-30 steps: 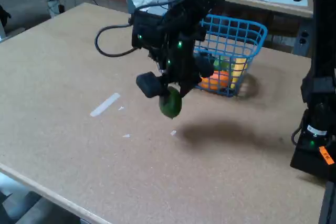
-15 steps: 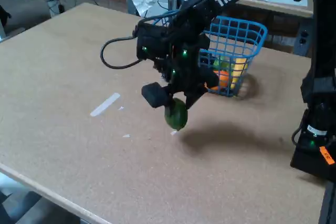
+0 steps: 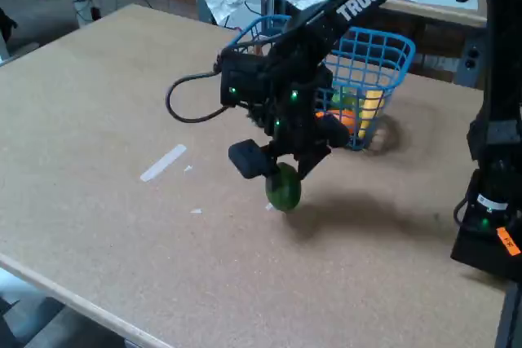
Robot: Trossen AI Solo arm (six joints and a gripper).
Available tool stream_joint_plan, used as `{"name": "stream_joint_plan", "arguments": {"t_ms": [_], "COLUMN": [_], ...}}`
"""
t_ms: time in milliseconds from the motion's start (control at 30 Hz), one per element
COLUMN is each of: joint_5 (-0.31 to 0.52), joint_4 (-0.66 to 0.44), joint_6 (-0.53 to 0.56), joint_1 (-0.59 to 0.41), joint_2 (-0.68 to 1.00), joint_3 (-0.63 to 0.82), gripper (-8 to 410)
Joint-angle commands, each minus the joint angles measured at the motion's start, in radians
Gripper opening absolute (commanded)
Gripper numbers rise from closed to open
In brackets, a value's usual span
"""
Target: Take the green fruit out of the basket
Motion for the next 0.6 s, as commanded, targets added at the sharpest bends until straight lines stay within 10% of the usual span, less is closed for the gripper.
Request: {"name": "stream_joint_plan", "arguments": {"t_ms": [0, 567], "joint_5": [0.024, 0.03], "joint_4": [0.031, 0.118], "joint_6": [0.004, 0.009], "joint_1": [0.0, -0.005], "joint_2": [0.0, 0.006], "joint_3": [-0.011, -0.072], "gripper": [209, 209]}}
